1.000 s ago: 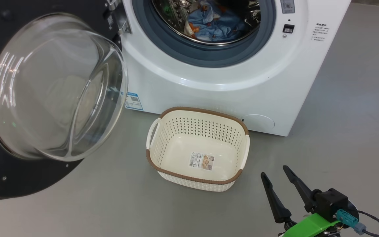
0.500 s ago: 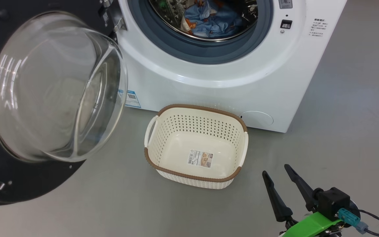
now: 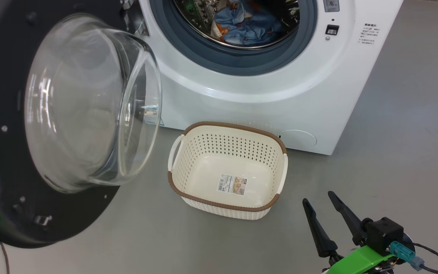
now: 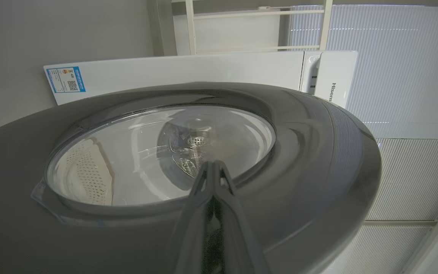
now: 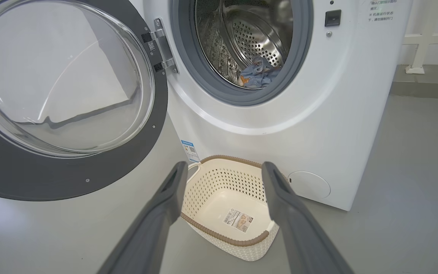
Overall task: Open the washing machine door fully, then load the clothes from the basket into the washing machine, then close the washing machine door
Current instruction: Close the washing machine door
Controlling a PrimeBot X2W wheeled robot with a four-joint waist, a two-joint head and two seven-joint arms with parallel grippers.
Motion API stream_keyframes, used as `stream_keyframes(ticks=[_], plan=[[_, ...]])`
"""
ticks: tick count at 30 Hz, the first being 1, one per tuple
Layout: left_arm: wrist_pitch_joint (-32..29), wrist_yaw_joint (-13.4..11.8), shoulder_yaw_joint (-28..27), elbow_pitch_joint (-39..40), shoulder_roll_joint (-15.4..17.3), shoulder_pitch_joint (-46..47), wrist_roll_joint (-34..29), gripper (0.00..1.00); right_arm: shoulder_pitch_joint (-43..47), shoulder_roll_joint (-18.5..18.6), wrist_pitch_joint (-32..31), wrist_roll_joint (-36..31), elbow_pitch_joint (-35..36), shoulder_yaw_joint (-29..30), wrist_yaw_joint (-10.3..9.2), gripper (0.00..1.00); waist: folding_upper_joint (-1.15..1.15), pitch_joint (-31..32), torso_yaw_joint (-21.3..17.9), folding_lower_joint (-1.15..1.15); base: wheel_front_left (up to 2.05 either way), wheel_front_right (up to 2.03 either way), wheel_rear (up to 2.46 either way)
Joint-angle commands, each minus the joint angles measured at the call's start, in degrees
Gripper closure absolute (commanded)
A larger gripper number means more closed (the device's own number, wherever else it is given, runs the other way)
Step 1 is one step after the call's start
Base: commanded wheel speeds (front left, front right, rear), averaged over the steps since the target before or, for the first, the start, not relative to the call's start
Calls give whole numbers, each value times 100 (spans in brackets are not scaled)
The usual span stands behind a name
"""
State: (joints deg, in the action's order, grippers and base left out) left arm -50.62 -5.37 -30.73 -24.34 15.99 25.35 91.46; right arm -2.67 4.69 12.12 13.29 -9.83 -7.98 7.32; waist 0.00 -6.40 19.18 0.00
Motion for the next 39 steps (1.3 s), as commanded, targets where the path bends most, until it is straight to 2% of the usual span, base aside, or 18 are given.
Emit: stream_keyframes(ticks=[1,4,9,21,31,39], plan=[[-260,-118,-19,311,169,-128,105,100,-154,-30,27,41,115,-127,17,0,0,2,-4,0,0,0,0],[-594,-252,79,681,52,-333,238,100,-157,-34,36,60,92,-131,17,0,0,2,-14,0,0,0,0],[-939,-289,245,1354,-299,-642,435,100,-161,-43,52,80,68,-137,17,0,0,2,-39,0,0,0,0],[-983,-177,707,2158,-1138,-1060,640,100,-205,-49,73,121,38,-164,17,0,0,-27,-201,0,0,0,0],[-681,126,1431,2406,-1302,-1224,909,100,-240,-63,99,157,-1,-202,17,0,0,-56,-532,0,0,0,0],[-115,436,2168,2311,-1310,-1157,1242,100,-274,-75,138,164,-46,-191,17,0,0,-77,-1052,0,0,0,0]])
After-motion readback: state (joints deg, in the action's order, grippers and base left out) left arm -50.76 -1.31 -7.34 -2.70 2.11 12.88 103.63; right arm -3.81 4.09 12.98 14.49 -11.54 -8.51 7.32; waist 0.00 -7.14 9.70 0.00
